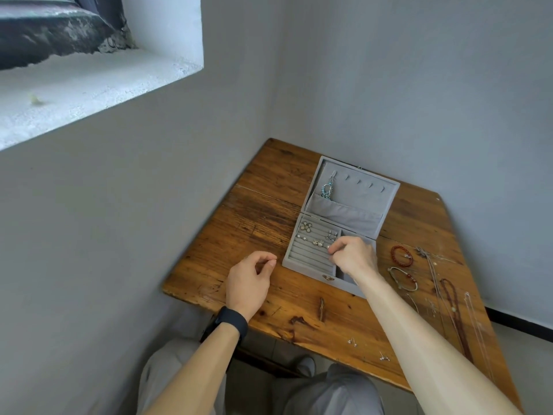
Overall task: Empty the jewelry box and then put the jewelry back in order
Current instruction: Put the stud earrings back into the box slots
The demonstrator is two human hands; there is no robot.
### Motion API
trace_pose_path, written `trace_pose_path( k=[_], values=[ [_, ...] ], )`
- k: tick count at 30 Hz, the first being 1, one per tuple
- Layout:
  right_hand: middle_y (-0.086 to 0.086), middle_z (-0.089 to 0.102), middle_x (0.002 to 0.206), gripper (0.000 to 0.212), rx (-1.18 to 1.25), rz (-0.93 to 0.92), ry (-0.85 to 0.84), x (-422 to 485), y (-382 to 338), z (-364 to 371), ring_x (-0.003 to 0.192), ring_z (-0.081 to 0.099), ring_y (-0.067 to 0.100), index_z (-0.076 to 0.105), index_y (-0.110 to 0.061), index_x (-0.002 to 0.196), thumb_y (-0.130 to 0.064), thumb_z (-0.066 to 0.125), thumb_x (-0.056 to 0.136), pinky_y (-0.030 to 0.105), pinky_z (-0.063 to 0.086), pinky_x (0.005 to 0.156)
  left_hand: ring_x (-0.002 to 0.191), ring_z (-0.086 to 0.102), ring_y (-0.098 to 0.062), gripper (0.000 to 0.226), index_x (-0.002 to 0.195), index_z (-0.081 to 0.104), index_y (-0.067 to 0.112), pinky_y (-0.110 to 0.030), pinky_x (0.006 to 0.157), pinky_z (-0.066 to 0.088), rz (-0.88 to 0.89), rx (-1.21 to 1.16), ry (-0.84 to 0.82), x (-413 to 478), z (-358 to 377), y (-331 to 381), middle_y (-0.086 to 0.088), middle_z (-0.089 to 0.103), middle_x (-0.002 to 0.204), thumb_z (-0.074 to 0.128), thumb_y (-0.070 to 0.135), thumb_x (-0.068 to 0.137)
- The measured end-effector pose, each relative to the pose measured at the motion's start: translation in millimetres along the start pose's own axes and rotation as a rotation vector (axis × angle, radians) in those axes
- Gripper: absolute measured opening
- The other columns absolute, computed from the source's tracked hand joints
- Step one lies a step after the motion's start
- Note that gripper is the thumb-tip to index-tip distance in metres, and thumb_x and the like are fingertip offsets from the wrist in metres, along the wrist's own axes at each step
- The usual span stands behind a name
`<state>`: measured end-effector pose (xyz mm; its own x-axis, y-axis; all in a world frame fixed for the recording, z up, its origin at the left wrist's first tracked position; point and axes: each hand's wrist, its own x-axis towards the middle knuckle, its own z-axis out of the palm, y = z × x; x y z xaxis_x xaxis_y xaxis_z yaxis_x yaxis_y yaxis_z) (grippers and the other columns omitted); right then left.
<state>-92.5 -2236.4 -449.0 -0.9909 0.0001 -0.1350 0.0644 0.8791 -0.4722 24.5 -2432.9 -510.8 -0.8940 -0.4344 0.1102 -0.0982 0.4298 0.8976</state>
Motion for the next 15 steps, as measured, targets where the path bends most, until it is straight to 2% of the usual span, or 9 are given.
trace_pose_path(
  k=[6,8,12,15],
  values=[
    [-0.001,0.076,0.096,0.015,0.148,0.150,-0.026,4.9,2.8,1.0,0.093,0.070,0.021,0.075,-0.026,0.093,-0.015,0.071,0.083,0.034,0.059,0.084,0.090,0.062,0.003,0.017,0.093,0.065,0.046,-0.010,0.073,0.043,0.003,0.016,0.000,-1.3,-1.5,2.2,0.022,0.068,0.094,0.066,0.029,0.094],
    [-0.002,0.074,0.100,0.015,0.123,0.133,0.005,4.3,1.8,2.6,0.096,0.067,0.020,0.073,-0.026,0.093,-0.015,0.070,0.084,0.030,0.055,0.081,0.090,0.062,0.002,0.016,0.094,0.066,0.045,-0.012,0.074,0.045,0.005,0.023,0.000,-1.4,-1.7,2.4,0.022,0.068,0.094,0.066,0.029,0.094],
    [-0.001,0.071,0.108,0.019,0.066,0.087,0.032,2.4,0.0,5.9,0.106,0.062,0.022,0.069,-0.029,0.091,-0.011,0.069,0.084,0.032,0.053,0.089,0.091,0.062,0.001,0.014,0.094,0.067,0.043,-0.020,0.080,0.051,0.004,0.022,0.000,-1.7,-1.5,2.5,0.019,0.069,0.096,0.066,0.029,0.094],
    [-0.006,0.070,0.103,0.019,0.111,0.064,0.010,-2.5,3.6,-0.6,0.095,0.063,0.015,0.069,-0.029,0.096,-0.014,0.066,0.085,0.026,0.051,0.074,0.093,0.062,0.001,0.013,0.096,0.069,0.040,-0.022,0.083,0.052,0.005,0.008,-0.007,-1.9,-2.4,4.4,0.019,0.069,0.097,0.067,0.028,0.094]
  ],
)
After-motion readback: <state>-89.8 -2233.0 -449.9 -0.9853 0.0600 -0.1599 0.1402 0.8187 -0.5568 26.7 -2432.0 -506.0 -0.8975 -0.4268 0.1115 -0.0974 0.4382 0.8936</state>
